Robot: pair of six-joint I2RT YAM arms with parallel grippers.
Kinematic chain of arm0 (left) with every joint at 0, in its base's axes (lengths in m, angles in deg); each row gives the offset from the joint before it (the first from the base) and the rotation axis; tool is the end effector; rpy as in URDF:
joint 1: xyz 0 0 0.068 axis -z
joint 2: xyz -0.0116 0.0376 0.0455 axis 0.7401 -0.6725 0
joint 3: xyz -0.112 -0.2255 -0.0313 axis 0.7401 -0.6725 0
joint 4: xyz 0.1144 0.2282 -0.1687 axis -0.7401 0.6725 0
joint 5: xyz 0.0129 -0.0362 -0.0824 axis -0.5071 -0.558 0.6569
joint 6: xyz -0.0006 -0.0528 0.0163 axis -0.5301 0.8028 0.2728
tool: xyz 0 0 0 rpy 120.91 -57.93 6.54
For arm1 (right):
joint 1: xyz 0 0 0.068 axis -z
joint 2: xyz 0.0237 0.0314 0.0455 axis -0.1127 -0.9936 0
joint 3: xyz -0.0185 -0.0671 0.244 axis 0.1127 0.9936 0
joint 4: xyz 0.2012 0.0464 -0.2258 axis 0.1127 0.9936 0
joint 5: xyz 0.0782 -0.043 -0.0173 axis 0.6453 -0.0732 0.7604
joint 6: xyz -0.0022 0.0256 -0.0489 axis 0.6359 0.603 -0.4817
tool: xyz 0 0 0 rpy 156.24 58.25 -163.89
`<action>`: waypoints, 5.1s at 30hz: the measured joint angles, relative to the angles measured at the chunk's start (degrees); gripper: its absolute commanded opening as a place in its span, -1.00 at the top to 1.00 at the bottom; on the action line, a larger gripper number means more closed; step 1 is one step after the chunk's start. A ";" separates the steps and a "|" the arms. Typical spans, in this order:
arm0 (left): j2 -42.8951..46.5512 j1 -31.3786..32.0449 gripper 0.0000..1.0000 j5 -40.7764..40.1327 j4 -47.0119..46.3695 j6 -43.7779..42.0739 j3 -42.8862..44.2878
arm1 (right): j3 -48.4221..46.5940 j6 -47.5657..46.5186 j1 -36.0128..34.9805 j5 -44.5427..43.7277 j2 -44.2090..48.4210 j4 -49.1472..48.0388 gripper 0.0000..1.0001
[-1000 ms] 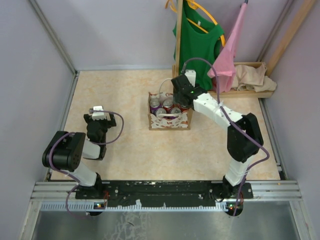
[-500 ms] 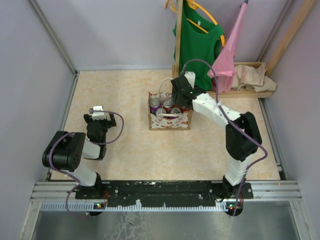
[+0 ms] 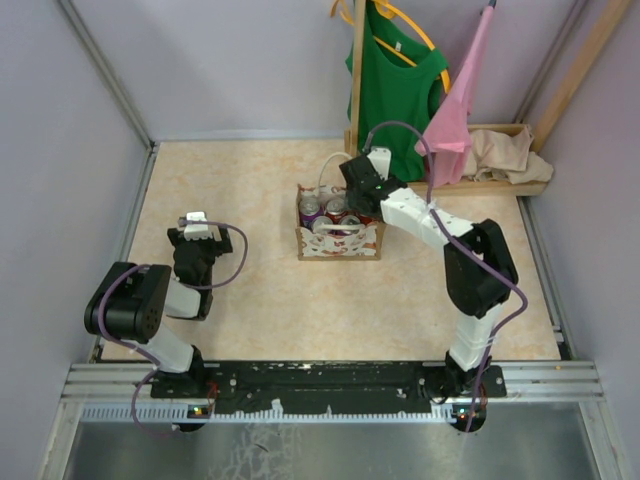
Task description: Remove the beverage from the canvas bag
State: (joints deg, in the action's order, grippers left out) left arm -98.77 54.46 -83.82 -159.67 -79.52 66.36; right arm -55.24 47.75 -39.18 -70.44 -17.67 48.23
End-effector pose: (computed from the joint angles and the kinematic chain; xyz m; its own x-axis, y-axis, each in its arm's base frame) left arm 0.2527 -0.0199 0.0761 -0.0766 0.0823 -0.9937 -0.1386 0.9860 0.0923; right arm 0.3823 0.2243 0.2056 -0.6754 0.1197 -0.7276 0.1554 0.9877 0.0183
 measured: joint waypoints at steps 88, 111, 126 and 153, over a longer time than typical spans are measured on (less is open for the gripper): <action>0.00 0.00 -1.00 -0.02 0.00 0.00 0.00 | 40.30 1.60 -6.56 -4.66 44.41 -1.42 1.00; 0.00 0.00 -1.00 -0.02 0.00 0.00 0.00 | 43.58 1.01 -9.18 -0.98 36.94 -10.23 0.82; 0.00 0.00 -1.00 -0.02 0.00 0.00 0.00 | 35.98 2.84 -14.05 -6.43 31.61 -3.34 -0.98; 0.00 0.00 -1.00 -0.02 0.00 0.02 0.00 | 0.44 -12.55 -11.87 -8.50 26.27 1.97 -0.67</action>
State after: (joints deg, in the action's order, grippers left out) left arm -98.77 54.46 -83.84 -159.67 -79.50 66.36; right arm -54.80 35.21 -51.05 -78.94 8.60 50.19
